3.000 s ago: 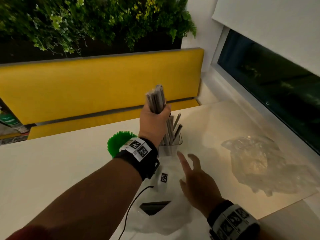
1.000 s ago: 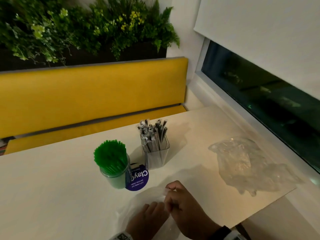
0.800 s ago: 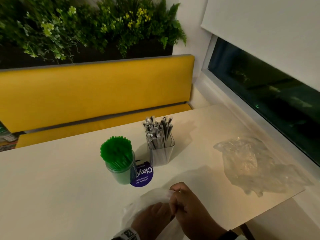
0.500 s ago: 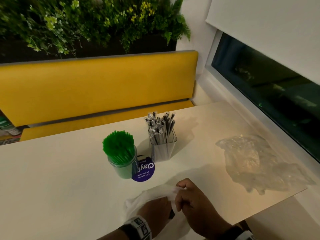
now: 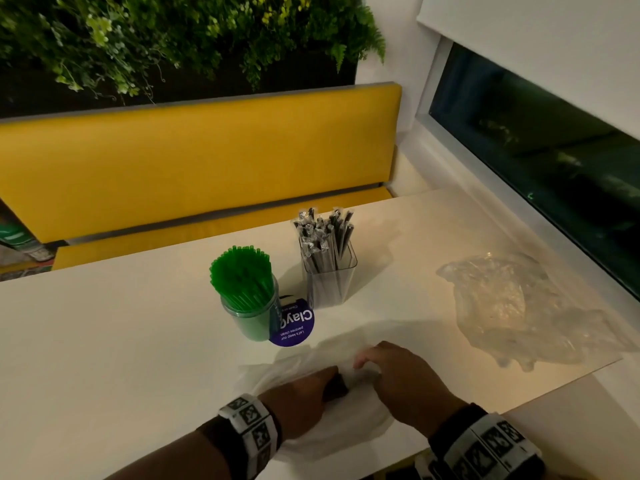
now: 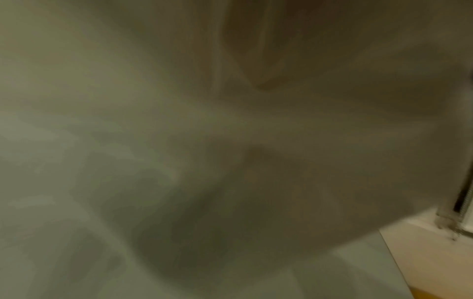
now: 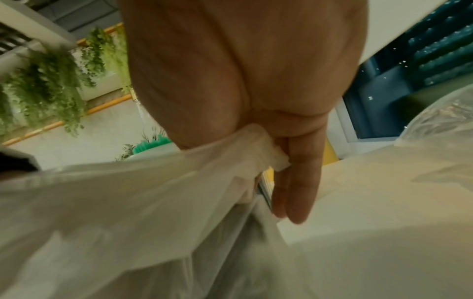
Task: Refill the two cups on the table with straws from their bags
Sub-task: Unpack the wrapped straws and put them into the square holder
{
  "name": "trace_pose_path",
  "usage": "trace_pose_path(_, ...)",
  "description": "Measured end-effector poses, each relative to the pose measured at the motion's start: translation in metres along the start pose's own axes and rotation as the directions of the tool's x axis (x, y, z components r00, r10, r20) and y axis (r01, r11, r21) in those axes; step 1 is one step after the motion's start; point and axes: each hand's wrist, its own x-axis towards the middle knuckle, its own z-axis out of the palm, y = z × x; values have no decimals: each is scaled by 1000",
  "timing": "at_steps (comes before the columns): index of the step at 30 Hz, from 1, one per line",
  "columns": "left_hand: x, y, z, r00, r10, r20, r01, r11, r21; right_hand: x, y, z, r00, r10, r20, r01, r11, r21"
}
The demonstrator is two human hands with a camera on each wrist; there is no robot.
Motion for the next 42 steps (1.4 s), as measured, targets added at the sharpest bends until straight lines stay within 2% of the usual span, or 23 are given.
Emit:
trace_pose_path(2, 0, 2, -4, 998, 15, -55, -16, 1000, -24, 6, -11, 1, 999, 34, -7, -34, 996, 81)
trace_pose_path(4, 0, 8, -6, 1000, -16, -18, 16, 999, -30, 9, -21, 3, 995, 96, -6, -92, 975, 201)
trace_pose_path(8, 1, 24, -15, 997, -71, 15, 69, 991, 117, 12, -17, 9, 997, 8, -71, 11, 966, 259)
trace_pose_path(10, -4, 23, -20, 996, -87, 17, 86, 995, 54, 12, -12, 5, 997, -7, -80, 29, 959, 281)
trace_pose_path(13, -11, 17, -27, 994, -88, 65, 91, 995, -39, 15, -8, -3, 992, 54, -116, -21, 964, 264)
trace_pose_path(15, -14, 19, -32, 995, -38, 92, 53, 986, -158, 16, -6, -7, 983, 65, -172, -20, 967, 252)
trace_pose_path(17, -18, 27, -39, 995, 38, 97, -9, 960, -280, 16, -1, -8, 977, -3, -212, 46, 980, 196)
trace_pose_path(19, -25, 40, -51, 993, 107, 51, -83, 938, -337, 13, 1, -8, 985, -43, -170, 66, 989, 131)
trace_pose_path(21, -32, 54, -73, 986, 164, 2, -143, 865, -481, 10, -2, -8, 995, 0, -96, 13, 990, 139)
trace_pose_path(23, -35, 70, -109, 978, 191, -87, -201, 723, -661, 13, -4, -4, 996, 92, -17, -89, 988, 123)
trace_pose_path(24, -33, 75, -129, 970, 174, -171, -244, 651, -719, 16, -5, -2, 994, 107, 0, -107, 990, 94)
trace_pose_path(26, -22, 83, -170, 920, 37, -389, -352, 515, -782, 21, -12, -5, 995, 96, -1, -96, 991, 91)
trace_pose_path(28, 0, 85, -201, 824, -136, -550, -462, 400, -792, 29, -16, -9, 997, 44, -59, -38, 995, 91)
trace_pose_path(30, 25, 82, -220, 748, -261, -611, -536, 305, -787, 42, -21, -17, 992, 14, -125, -16, 1000, -11)
trace_pose_path(32, 50, 79, -227, 716, -335, -613, -562, 245, -790, 58, -30, -29, 987, 12, -161, -39, 986, -163)
trace_pose_path(34, 73, 77, -226, 687, -387, -615, -560, 257, -788, 74, -38, -39, 987, 23, -161, -62, 967, -246)
trace_pose_path(36, 91, 73, -220, 657, -417, -628, -532, 335, -778, 81, -42, -44, 991, 31, -133, -66, 961, -269)
trace_pose_path(39, 108, 63, -209, 638, -420, -645, -428, 503, -751, 81, -41, -42, 993, 54, -108, -82, 957, -277)
trace_pose_path(41, 116, 50, -196, 657, -386, -647, -293, 661, -691, 80, -43, -42, 992, 72, -105, -98, 956, -277)
trace_pose_path(42, 119, 44, -188, 681, -349, -644, -213, 747, -630, 81, -43, -42, 992, 80, -103, -106, 955, -278)
